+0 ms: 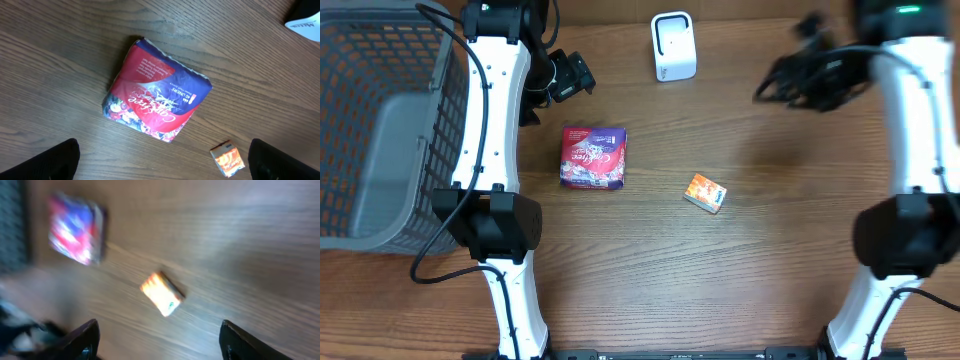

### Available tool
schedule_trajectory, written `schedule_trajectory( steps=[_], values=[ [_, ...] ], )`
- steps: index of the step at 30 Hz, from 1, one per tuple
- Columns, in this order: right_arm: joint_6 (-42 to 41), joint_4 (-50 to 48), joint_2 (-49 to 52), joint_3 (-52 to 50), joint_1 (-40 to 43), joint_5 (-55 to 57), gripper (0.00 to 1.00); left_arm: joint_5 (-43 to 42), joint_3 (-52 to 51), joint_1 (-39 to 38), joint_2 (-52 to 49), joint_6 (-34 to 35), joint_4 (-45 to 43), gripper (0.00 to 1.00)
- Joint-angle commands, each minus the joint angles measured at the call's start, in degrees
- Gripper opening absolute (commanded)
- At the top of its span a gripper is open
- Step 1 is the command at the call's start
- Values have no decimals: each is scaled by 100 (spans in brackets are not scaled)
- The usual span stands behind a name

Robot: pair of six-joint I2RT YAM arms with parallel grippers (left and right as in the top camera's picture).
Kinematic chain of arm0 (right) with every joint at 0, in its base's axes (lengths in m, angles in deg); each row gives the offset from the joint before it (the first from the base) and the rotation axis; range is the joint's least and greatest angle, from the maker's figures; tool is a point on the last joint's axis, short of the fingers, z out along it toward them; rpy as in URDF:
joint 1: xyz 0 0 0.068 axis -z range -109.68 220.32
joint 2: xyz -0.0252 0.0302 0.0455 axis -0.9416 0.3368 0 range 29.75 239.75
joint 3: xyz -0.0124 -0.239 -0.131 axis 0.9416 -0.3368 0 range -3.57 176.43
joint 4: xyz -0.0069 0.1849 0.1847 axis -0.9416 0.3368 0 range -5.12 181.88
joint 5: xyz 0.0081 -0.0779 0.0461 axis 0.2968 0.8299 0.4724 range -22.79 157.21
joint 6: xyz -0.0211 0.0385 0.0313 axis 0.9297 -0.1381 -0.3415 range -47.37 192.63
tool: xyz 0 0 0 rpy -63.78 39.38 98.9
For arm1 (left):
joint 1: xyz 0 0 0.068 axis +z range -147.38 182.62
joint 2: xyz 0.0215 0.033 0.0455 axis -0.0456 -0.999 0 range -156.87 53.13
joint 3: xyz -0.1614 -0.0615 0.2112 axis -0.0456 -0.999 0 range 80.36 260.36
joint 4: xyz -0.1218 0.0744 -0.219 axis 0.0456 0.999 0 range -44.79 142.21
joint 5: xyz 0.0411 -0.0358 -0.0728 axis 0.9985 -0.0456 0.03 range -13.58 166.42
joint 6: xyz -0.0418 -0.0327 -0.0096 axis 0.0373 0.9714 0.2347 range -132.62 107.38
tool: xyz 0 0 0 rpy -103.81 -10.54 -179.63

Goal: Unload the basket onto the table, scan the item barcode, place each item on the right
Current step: 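Move the right gripper back over the small orange box, then lower the right gripper and grasp the orange box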

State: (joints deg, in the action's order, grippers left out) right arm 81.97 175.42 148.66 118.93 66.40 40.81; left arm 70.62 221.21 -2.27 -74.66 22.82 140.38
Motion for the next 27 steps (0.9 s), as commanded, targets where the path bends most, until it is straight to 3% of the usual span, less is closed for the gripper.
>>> schedule_trajectory(
  steps=[1, 10, 20, 23, 27],
  values=[
    [166, -293, 15, -782, -699, 1381, 77, 2, -2, -15, -46, -74, 15, 100],
    [166, -1829, 15, -2754, -2090, 2371, 79, 2, 0, -15, -46, -74, 15, 100],
    [164, -2973, 17, -3560, -2406, 3018, 78, 2, 0, -15, -46, -74, 15, 100],
    [160, -3091, 17, -3703, -2380, 3018, 73, 2, 0, -15, -46, -74, 15, 100],
    [-87, -3139, 24, -3720, -2382, 3021, 52, 2, 0, -17, -46, -74, 15, 100]
  ],
)
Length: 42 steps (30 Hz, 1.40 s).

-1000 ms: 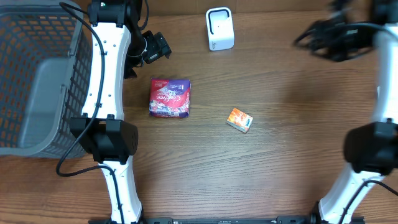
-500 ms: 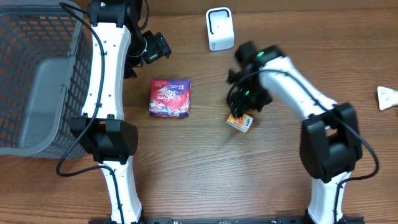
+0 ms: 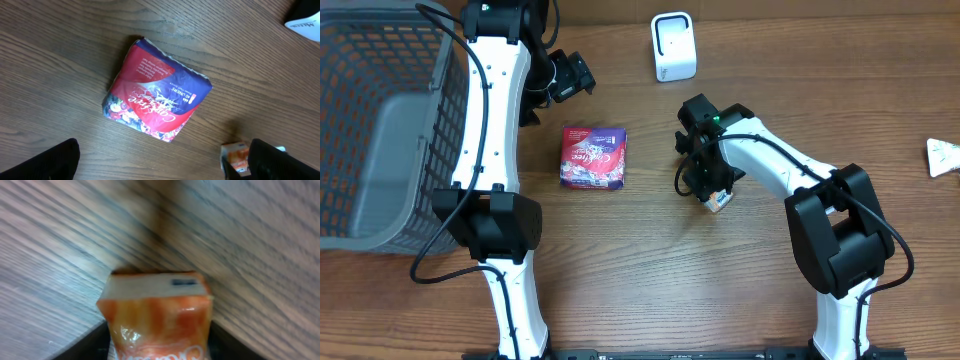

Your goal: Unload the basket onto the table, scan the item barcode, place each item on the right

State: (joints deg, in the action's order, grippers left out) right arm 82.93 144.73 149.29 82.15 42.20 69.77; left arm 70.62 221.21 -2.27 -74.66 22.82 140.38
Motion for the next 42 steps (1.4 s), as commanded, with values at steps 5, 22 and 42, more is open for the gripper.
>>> schedule_trajectory(
  steps=[5, 22, 42],
  values=[
    [-1145, -260, -42, 133, 76, 125, 50, 2, -2, -15, -46, -74, 15, 100],
    [-1598, 1036, -39, 1486, 181, -186, 57, 2, -2, -15, -46, -74, 15, 100],
    [-1589, -544, -26, -103, -680, 1700, 50, 2, 0, -15, -46, -74, 15, 100]
  ],
)
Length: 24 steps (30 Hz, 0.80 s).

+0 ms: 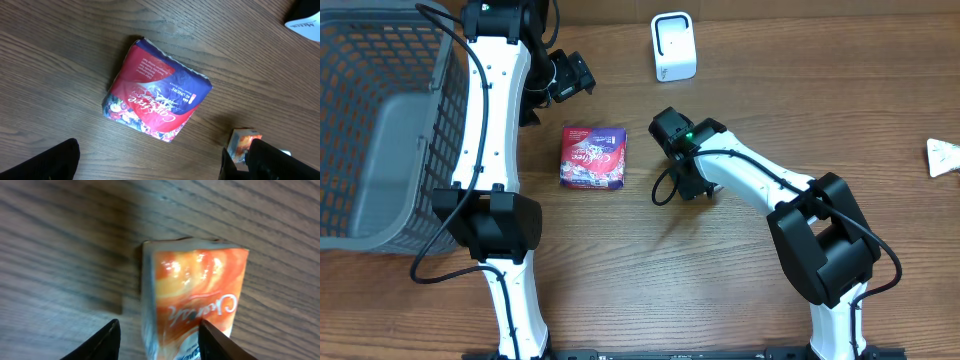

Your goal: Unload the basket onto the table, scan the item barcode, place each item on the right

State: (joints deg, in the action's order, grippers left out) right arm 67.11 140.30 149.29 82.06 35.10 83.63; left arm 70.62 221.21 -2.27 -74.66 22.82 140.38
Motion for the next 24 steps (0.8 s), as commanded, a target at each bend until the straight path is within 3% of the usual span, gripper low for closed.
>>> schedule_trajectory(
  steps=[1, 5, 9, 12, 15, 18, 21, 24],
  values=[
    [-7, -103, -26, -101, 31, 365, 47, 2, 0, -17, -46, -74, 15, 100],
    [-55, -94, -26, -103, 31, 391, 30, 2, 0, -15, -46, -74, 15, 100],
    [-345, -42, -28, -59, 31, 389, 4, 2, 0, -15, -46, -74, 15, 100],
    [-870, 297, -28, 271, 48, 188, 4, 2, 0, -15, -46, -74, 15, 100],
    [-863, 675, -31, 872, 109, -750, 4, 2, 0, -15, -46, -74, 15, 100],
    [-573, 896, -31, 1495, 297, -2559, 4, 2, 0, -15, -46, -74, 15, 100],
    [-299, 588, -20, 1574, 629, -5189, 4, 2, 0, -15, -46, -74, 15, 100],
    [-299, 404, -4, 1360, 798, -5805, 4, 2, 0, -17, -46, -74, 15, 100]
  ],
)
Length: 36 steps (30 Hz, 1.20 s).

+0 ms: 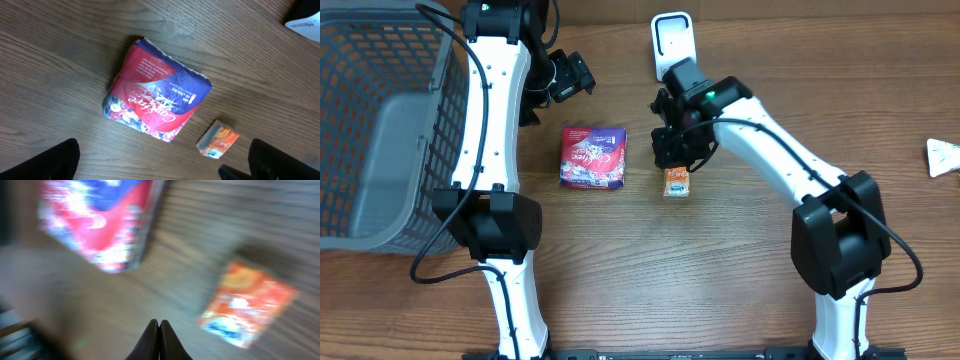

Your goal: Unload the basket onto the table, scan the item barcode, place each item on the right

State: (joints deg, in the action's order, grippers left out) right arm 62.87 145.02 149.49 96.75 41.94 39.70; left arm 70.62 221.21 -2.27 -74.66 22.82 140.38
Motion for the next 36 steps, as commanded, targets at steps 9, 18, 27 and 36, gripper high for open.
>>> schedule_trajectory(
  steps=[9, 18, 27, 36],
  values=[
    [96, -203, -24, -636, -402, 1744, 37, 2, 0, -15, -46, -74, 15, 100],
    [-1049, -452, 0, -802, -1349, 4680, 50, 2, 0, -15, -46, -74, 15, 100],
    [-1281, -1154, 2, -1598, -1351, 4634, 50, 2, -2, -15, -46, -74, 15, 100],
    [-1325, -815, -7, -1283, -1327, 4618, 6, 2, -2, -15, -46, -74, 13, 100]
  ],
)
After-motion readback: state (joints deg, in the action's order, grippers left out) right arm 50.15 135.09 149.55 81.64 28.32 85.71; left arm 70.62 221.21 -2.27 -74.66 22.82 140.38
